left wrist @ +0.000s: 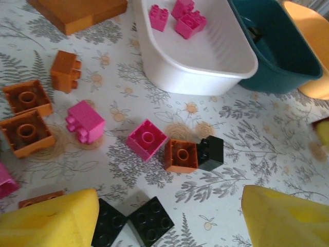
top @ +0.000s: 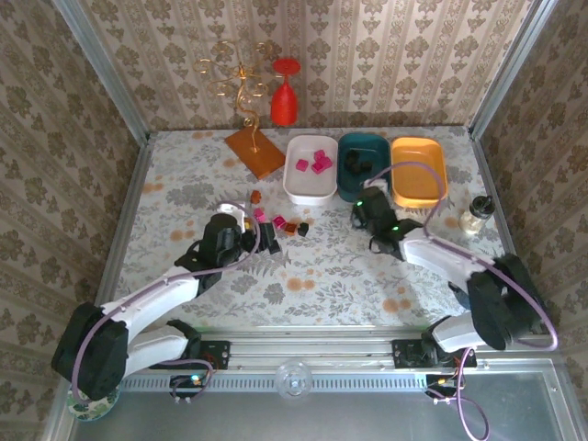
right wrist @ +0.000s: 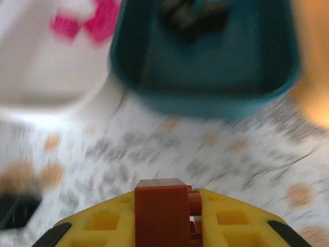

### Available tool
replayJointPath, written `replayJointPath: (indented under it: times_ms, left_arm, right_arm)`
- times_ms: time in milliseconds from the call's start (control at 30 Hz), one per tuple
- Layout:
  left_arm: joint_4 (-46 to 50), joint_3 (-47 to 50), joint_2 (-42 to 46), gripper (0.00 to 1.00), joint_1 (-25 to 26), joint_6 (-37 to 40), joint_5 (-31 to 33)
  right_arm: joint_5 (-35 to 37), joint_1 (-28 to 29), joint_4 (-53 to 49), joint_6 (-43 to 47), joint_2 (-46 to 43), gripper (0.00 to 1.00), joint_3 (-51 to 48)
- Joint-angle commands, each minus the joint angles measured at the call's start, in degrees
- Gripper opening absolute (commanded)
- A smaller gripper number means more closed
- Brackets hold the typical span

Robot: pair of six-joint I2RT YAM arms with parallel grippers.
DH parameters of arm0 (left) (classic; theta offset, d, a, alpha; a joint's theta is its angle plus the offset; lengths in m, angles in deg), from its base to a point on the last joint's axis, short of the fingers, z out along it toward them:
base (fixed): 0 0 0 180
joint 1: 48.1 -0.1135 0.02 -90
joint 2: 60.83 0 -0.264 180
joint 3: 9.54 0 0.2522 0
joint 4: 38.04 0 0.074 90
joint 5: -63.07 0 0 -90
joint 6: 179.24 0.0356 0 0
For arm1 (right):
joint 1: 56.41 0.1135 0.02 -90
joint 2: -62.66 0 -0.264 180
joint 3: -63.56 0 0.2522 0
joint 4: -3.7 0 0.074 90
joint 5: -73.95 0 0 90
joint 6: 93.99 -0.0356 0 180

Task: Sort the legos into containers by color
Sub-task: Pick up the lego from the center of the table, then place the lego in the container.

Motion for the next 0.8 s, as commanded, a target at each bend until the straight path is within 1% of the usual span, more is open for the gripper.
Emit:
replayJointPath:
  times_ms: [0, 67, 167, 233, 300, 333, 400, 433, 467, 567, 633, 667, 700, 767]
  left_arm:
    - [1.73, 0.49, 2.03, 0.75, -0.92, 1.83, -0.36]
    - [2.16, 0.42, 2.59, 0.75, -1.43, 1.88, -0.42]
    - [3.84, 0.09, 3.39, 0.75, -2.05, 2.22, -0.42]
    - [6.10, -0.74, 3.59, 0.76, -2.82, 2.64, 0.21]
    - [8.58, -1.86, 3.05, 0.77, -4.53, 2.85, 0.49]
    - [9.27, -2.49, 2.37, 0.77, -5.75, 2.86, 0.24]
    - [9.92, -3.78, 0.34, 0.78, -9.42, 2.58, -0.82]
    - [10.11, -4.71, -1.48, 0.79, -11.48, 2.29, -1.55]
    - [9.99, -5.83, -3.58, 0.79, -13.53, 2.02, -2.42]
    - [8.40, -9.92, -11.81, 0.79, -19.55, 0.20, -6.30]
    - [6.64, -13.96, -18.86, 0.78, -22.19, -1.07, -9.49]
    - [6.57, -17.02, -22.92, 0.76, -22.92, -1.19, -10.84]
    - [7.45, -20.02, -26.34, 0.73, -23.07, -1.02, -11.35]
    - [9.12, -26.66, -33.59, 0.67, -23.00, -0.32, -10.42]
  right_arm:
    - [-2.25, -8.16, 2.48, 0.48, -1.82, 0.26, 2.49]
    - [-4.18, -13.85, 4.33, -0.75, 2.28, 0.27, 5.95]
    - [-6.18, -20.65, 3.84, -3.02, 12.41, 0.28, 14.05]
    - [-8.09, -24.14, 3.48, -5.02, 19.25, 0.29, 19.56]
    - [-9.45, -26.28, 3.57, -6.22, 25.41, 0.32, 24.37]
    - [-10.13, -27.02, 2.43, -6.62, 28.23, 0.36, 27.65]
    - [-11.74, -27.43, -0.47, -6.23, 31.73, 0.50, 32.93]
    - [-12.87, -27.27, -1.55, -5.80, 32.22, 0.59, 34.56]
    - [-13.88, -26.85, -1.57, -5.31, 31.66, 0.67, 34.74]
    - [-15.99, -24.38, -0.75, -2.74, 27.19, 0.80, 32.51]
    - [-16.86, -22.21, -0.51, -0.74, 23.54, 0.84, 29.98]
    - [-18.34, -21.25, 0.59, -0.15, 21.21, 0.84, 27.56]
    - [-19.93, -20.63, 1.48, -0.15, 19.19, 0.85, 25.40]
    - [-23.04, -19.39, 3.25, -0.77, 14.37, 0.85, 20.36]
